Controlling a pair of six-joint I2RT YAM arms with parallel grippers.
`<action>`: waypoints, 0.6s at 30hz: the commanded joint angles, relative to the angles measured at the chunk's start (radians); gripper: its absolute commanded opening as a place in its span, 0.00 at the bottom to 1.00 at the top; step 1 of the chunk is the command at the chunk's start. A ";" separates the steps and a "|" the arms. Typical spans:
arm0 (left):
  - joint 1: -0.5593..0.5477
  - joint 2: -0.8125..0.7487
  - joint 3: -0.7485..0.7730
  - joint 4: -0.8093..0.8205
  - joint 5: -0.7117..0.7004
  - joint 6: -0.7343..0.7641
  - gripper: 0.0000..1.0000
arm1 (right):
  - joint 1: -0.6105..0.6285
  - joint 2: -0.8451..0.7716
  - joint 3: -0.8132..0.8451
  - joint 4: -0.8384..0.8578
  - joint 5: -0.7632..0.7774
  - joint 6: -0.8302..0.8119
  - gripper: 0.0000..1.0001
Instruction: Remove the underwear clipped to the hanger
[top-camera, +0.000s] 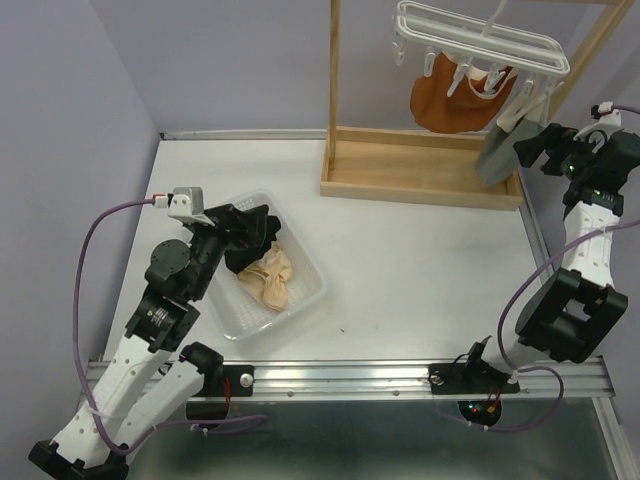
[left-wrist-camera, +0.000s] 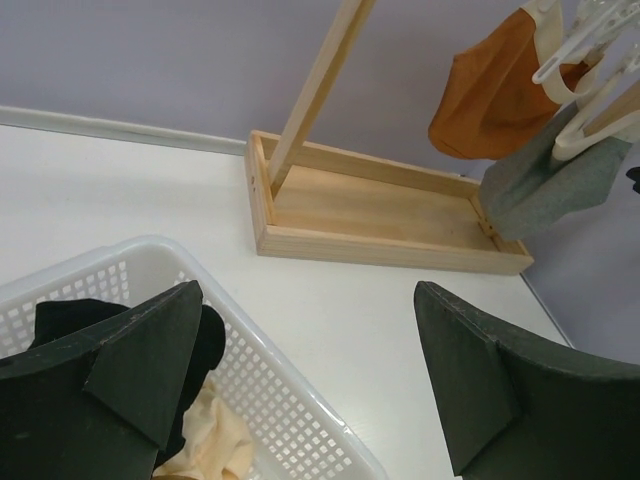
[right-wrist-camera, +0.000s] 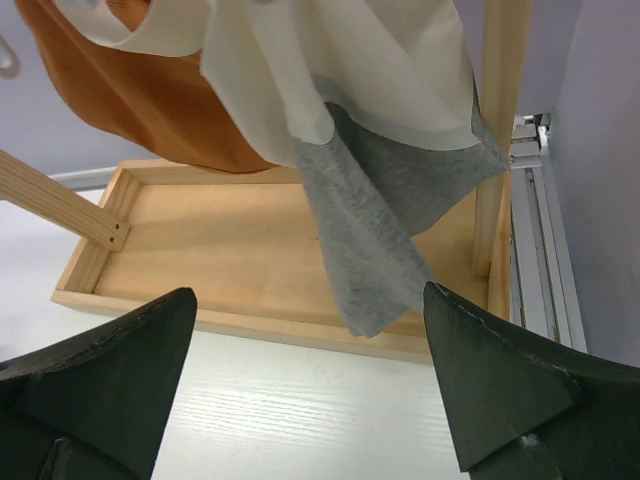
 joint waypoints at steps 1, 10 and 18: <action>0.005 0.030 0.001 0.127 0.046 0.014 0.99 | -0.004 0.074 0.117 0.112 -0.020 -0.055 1.00; 0.005 0.047 -0.033 0.230 0.093 -0.036 0.99 | 0.005 0.208 0.183 0.220 -0.016 -0.045 0.91; 0.005 0.098 -0.025 0.289 0.152 -0.047 0.99 | 0.047 0.272 0.231 0.238 -0.005 -0.090 0.77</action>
